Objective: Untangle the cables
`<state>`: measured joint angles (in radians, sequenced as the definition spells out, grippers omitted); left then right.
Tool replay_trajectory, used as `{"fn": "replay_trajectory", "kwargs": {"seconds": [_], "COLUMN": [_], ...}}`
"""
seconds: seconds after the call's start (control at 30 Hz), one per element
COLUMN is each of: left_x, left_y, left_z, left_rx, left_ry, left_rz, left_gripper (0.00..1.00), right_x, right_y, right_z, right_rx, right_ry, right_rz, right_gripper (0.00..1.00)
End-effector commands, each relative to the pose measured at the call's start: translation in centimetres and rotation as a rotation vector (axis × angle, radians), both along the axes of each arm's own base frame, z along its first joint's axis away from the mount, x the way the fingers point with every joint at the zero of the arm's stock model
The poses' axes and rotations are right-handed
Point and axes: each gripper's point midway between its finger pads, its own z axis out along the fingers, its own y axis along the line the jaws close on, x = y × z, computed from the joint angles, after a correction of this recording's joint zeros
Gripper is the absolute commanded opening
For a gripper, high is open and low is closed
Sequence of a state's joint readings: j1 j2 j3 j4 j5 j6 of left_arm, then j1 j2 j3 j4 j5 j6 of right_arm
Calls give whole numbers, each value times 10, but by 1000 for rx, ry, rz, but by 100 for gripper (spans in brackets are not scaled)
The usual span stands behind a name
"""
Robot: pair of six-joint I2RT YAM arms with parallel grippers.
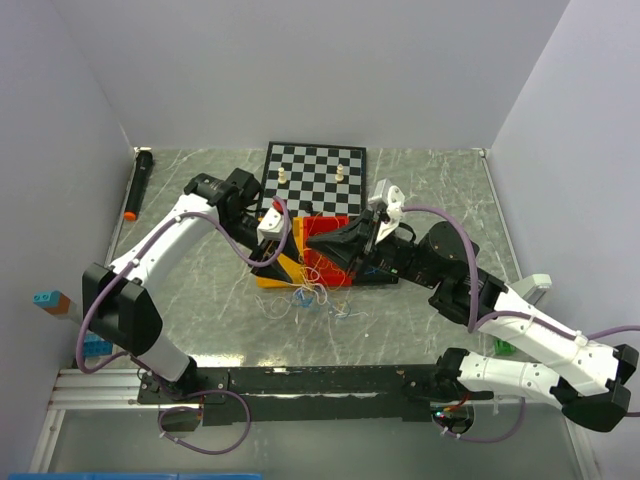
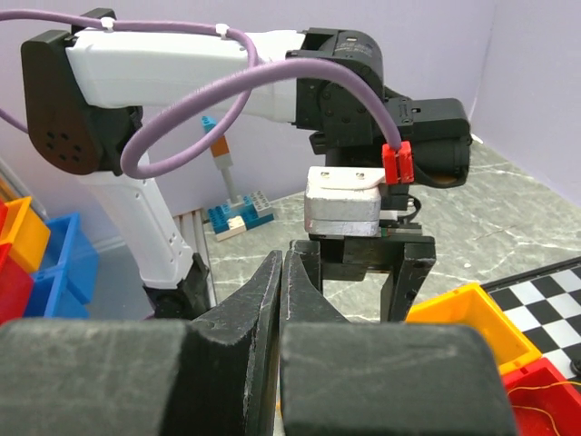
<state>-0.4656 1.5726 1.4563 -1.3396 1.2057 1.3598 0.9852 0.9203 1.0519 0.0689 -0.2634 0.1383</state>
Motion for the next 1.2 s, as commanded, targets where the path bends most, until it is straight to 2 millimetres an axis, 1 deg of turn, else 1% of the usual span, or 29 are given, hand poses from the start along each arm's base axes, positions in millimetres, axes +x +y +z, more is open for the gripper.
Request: {"fn": "replay_trajectory", "kwargs": {"seconds": [0.0,0.2,0.27,0.37,0.47,0.53,0.57,0.6,0.63,0.67,0.77,0.8,0.83,1.03,1.13,1.17], "left_x": [-11,-19,-22,-26,-30,-33,-34,-35,-35,-35,-36,-37,-37,-39,-39,-39], "left_y": [4,-2,-3,-2,-1,-2,-3,-4,-4,-5,-6,-7,-7,-5,-4,-4], "left_z": [7,16,18,21,22,26,28,31,34,37,43,43,44,43,45,47], "left_rx": [-8,-72,-80,-82,-82,-98,-109,-117,-128,-136,-153,-154,-154,-136,-131,-131], "left_ry": [4,20,26,19,22,43,52,59,65,70,80,81,83,85,87,86], "left_rz": [-9,-31,-37,-40,-41,-39,-40,-41,-41,-41,-39,-43,-42,-37,-33,-31], "left_gripper": [58,59,61,60,50,46,43,36,26,22,17,13,1,1,1,1], "right_x": [1,5,7,12,15,17,18,19,21,22,24,26,27,40,44,43], "right_y": [-8,-7,-7,-6,-6,-5,-5,-4,-3,-2,0,1,1,-3,-2,0], "right_z": [18,15,14,10,6,2,2,1,-1,-2,-6,-7,-7,-16,-27,-33], "right_rx": [54,55,51,38,34,32,33,29,24,24,19,18,20,-1,-29,-44], "right_ry": [-47,-44,-44,-45,-40,-37,-37,-36,-32,-32,-23,-19,-20,-9,9,20], "right_rz": [-19,-37,-44,-64,-74,-79,-80,-82,-87,-88,-85,-86,-86,-131,-137,-129], "right_gripper": [0,0,0,0,0,0,0,0,0,0,0,0,0,0,0,7]}}
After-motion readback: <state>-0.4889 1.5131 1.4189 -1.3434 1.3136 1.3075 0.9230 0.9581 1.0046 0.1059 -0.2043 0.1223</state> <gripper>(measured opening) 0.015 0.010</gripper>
